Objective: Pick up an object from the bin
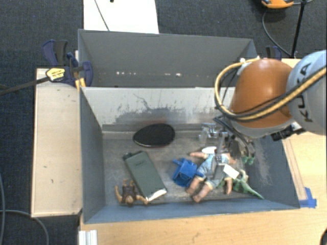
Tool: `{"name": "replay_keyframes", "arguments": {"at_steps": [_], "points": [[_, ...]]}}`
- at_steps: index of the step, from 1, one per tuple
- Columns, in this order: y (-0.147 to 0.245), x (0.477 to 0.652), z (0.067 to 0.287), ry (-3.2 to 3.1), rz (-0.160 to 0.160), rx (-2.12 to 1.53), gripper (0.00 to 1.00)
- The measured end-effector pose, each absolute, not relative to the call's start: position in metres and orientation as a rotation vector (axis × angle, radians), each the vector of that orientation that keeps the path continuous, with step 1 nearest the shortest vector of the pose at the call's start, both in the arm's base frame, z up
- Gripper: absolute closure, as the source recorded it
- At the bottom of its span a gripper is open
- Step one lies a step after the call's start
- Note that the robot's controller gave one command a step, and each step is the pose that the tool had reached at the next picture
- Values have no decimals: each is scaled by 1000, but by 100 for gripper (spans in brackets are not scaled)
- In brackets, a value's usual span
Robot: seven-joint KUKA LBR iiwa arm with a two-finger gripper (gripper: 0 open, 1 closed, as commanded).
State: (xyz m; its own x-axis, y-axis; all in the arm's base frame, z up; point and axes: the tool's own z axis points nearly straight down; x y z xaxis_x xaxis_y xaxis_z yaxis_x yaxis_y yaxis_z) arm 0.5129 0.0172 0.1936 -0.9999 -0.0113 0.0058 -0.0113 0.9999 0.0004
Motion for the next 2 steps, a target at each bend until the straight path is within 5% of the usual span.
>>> {"name": "replay_keyframes", "arguments": {"at_steps": [1, 2], "points": [[17, 514, 198, -3144, -1, 17, 0], [37, 516, 146, -3151, -1, 9, 0]]}}
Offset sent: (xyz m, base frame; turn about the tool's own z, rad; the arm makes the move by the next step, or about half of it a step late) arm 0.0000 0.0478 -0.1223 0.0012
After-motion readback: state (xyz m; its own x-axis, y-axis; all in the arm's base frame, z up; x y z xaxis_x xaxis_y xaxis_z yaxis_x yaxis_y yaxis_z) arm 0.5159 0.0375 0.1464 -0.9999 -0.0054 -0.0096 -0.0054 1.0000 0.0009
